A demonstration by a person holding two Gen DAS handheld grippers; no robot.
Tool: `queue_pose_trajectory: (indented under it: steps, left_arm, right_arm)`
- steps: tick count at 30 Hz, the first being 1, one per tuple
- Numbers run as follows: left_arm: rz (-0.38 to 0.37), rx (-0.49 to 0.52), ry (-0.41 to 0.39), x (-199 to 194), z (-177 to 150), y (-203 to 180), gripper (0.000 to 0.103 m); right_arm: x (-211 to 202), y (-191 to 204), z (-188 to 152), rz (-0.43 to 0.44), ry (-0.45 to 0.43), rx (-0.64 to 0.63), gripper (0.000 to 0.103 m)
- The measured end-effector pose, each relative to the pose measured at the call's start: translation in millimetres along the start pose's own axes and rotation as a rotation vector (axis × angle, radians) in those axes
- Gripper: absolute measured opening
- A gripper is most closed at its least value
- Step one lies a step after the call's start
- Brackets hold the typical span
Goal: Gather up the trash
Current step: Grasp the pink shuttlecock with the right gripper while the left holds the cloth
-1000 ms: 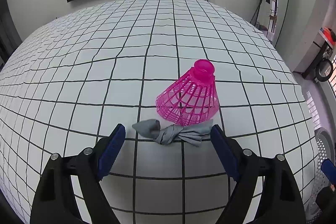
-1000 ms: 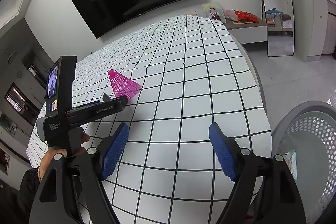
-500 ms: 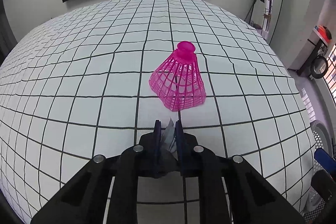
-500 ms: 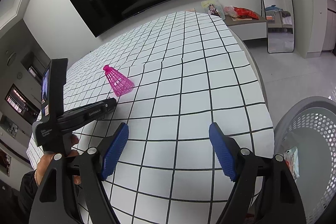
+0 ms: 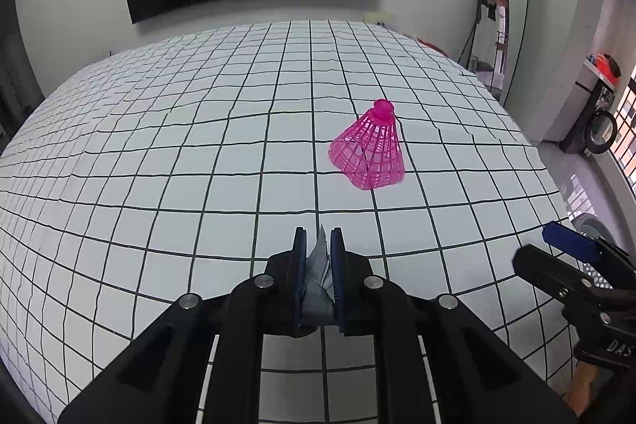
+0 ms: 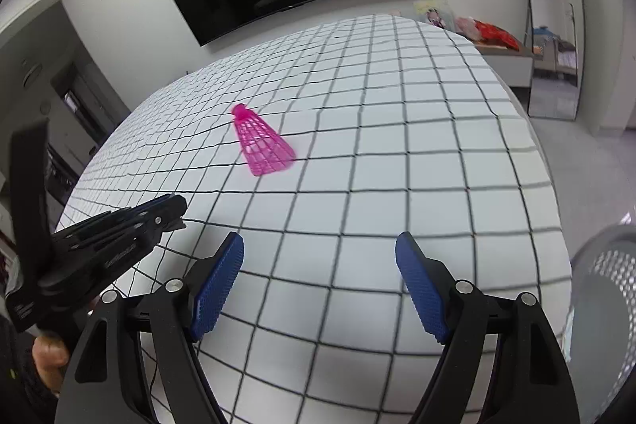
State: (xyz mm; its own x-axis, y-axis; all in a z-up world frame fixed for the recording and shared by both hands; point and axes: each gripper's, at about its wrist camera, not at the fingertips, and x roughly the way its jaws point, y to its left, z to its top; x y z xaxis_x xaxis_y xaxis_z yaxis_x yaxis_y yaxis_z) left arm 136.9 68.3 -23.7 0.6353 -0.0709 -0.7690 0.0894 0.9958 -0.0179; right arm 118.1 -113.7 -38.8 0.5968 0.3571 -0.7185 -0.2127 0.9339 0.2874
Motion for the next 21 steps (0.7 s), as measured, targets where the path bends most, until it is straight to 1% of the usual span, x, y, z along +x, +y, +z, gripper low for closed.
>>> queue_pose_trajectory:
  steps: [2, 7, 10, 15, 18, 21]
  left_arm:
    - [0.004, -0.004, -0.012, -5.5, -2.5, 6.6, 0.013]
    - [0.003, -0.026, -0.022, -11.9, -4.1, 19.8, 0.013]
    - [0.005, -0.038, -0.027, -13.2, -4.0, 25.6, 0.013]
    - [0.002, -0.056, -0.031, -14.9, -5.0, 34.2, 0.013]
    - [-0.001, -0.065, -0.031, -13.5, -5.3, 36.9, 0.013]
    - [-0.004, -0.075, -0.027, -11.8, -6.1, 39.3, 0.013]
  right_arm:
    - [9.2, 10.2, 8.3, 0.003, 0.005, -0.036, 0.076]
    - [33.2, 31.8, 29.9, 0.053, 0.03, -0.087, 0.075]
    - [50.1, 43.5, 42.9, 0.029, 0.029, -0.124, 0.075]
    - [79.5, 53.6, 60.3, -0.004, 0.05, -0.14, 0.075]
    - [92.9, 58.4, 65.9, -0.007, 0.063, -0.146, 0.075]
    - [105.4, 65.2, 68.9, -0.035, 0.069, -0.18, 0.075]
